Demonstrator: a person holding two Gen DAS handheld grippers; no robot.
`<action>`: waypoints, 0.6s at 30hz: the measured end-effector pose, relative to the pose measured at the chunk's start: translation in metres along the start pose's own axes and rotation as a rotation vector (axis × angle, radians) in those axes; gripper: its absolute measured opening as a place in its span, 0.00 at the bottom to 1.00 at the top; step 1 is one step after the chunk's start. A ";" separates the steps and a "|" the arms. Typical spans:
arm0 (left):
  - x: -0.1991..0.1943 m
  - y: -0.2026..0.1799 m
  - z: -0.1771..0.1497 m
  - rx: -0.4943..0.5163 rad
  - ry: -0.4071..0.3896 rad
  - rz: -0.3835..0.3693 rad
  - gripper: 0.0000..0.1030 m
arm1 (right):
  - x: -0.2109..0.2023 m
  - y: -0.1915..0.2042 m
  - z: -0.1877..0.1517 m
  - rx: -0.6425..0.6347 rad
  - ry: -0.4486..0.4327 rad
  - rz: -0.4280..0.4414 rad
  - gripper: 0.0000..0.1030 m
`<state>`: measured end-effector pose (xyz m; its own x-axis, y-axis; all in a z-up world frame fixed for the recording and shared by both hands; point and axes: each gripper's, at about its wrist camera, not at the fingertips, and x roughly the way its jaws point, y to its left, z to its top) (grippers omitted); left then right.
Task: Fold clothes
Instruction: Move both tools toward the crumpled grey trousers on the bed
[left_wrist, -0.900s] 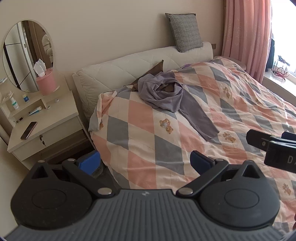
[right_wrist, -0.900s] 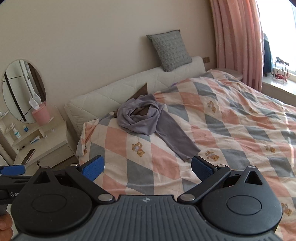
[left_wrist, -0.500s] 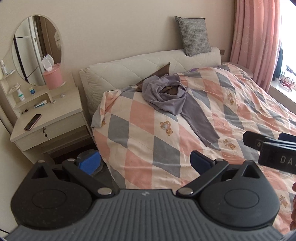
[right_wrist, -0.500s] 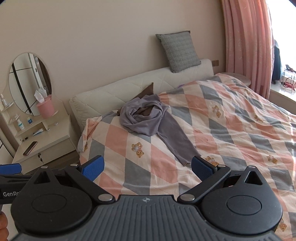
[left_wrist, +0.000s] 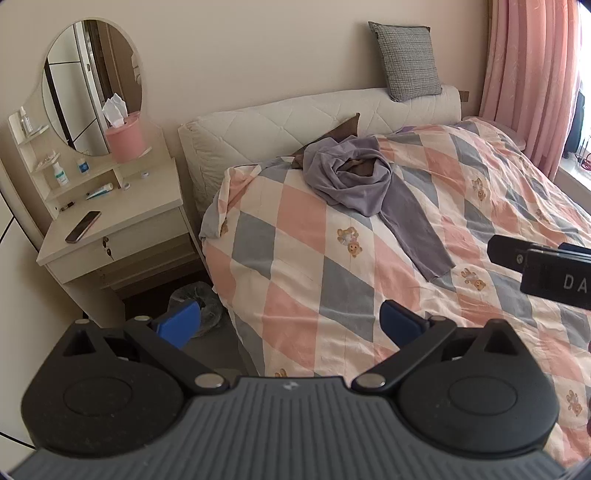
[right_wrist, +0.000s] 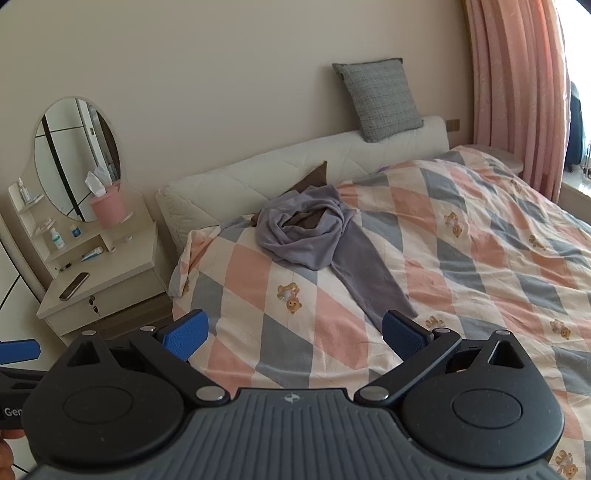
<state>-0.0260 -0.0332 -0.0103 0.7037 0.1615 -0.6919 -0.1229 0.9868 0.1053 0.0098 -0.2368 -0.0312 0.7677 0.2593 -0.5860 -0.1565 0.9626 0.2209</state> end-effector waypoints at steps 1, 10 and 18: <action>0.001 0.000 0.001 -0.001 0.001 -0.001 0.99 | 0.001 -0.001 0.000 0.002 0.003 0.003 1.00; 0.012 -0.003 0.006 0.001 0.000 -0.018 0.99 | 0.015 -0.007 0.001 0.018 0.017 -0.008 1.00; 0.054 -0.007 0.027 0.030 0.033 -0.063 0.99 | 0.046 -0.025 0.004 0.073 0.058 -0.066 1.00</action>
<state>0.0319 -0.0315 -0.0289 0.6861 0.0991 -0.7208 -0.0574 0.9950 0.0821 0.0518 -0.2492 -0.0607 0.7375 0.2017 -0.6446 -0.0594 0.9700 0.2356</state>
